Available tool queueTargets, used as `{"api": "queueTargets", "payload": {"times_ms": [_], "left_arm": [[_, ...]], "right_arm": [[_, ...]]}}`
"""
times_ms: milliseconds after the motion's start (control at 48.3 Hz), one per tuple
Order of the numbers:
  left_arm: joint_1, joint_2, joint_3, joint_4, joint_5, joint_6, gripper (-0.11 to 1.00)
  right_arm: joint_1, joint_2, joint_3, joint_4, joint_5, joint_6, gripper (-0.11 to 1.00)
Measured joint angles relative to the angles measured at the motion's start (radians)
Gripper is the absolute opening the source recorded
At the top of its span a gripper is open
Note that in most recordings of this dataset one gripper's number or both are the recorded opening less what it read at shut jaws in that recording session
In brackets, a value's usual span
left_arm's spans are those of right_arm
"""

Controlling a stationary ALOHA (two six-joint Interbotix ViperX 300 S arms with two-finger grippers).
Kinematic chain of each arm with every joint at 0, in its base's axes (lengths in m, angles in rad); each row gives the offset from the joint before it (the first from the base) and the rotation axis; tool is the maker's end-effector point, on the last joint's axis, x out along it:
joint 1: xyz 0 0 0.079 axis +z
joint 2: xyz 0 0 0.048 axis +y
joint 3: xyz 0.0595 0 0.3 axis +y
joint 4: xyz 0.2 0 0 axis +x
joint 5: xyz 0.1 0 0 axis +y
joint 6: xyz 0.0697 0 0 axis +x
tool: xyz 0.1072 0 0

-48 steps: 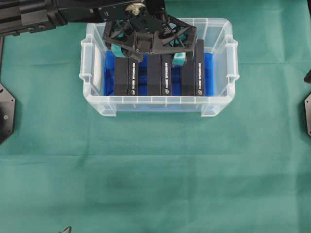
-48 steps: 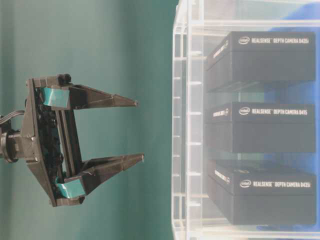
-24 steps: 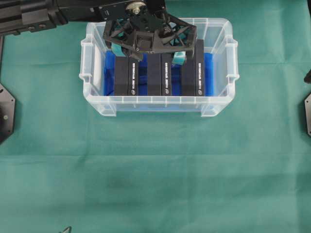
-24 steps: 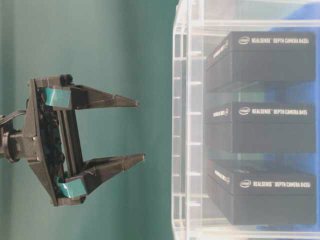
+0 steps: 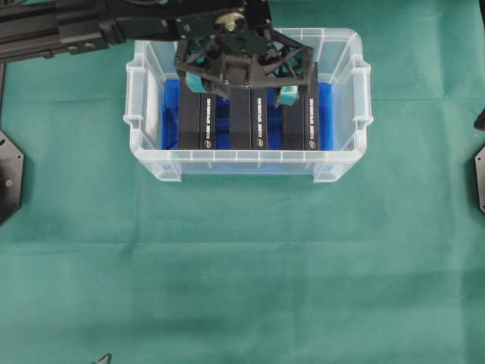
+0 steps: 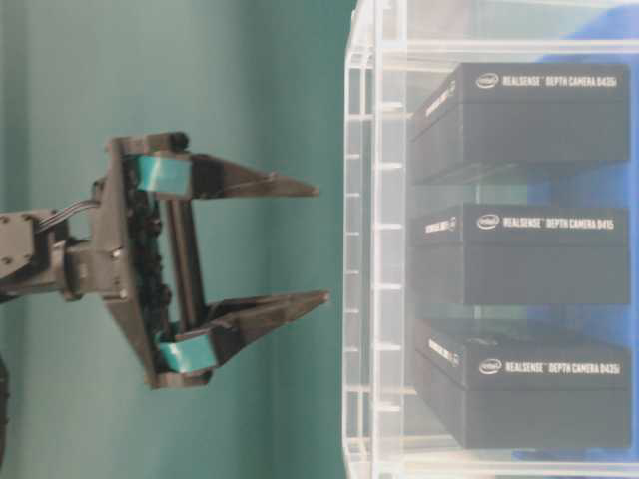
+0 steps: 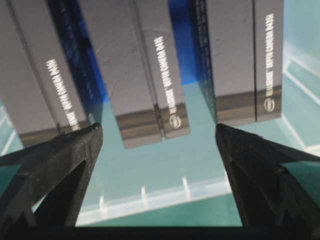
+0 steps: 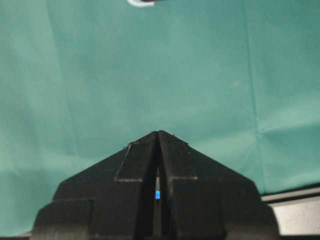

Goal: Take the box out of the case with the left arm.
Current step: 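Lower the left gripper around the middle black box and close it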

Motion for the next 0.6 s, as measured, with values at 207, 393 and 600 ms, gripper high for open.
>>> {"api": "queueTargets", "payload": {"times_ms": [207, 393, 600], "left_arm": [[0.002, 0.029, 0.025, 0.0, -0.012, 0.0, 0.98], [0.011, 0.029, 0.071, 0.0, -0.044, -0.005, 0.98], [0.02, 0.031, 0.106, 0.0, -0.103, -0.005, 0.98]], "right_arm": [[0.0, 0.0, 0.005, 0.0, -0.002, 0.002, 0.0], [0.0, 0.0, 0.015, 0.0, -0.002, 0.002, 0.0], [0.0, 0.0, 0.026, 0.0, -0.014, 0.002, 0.0]]}}
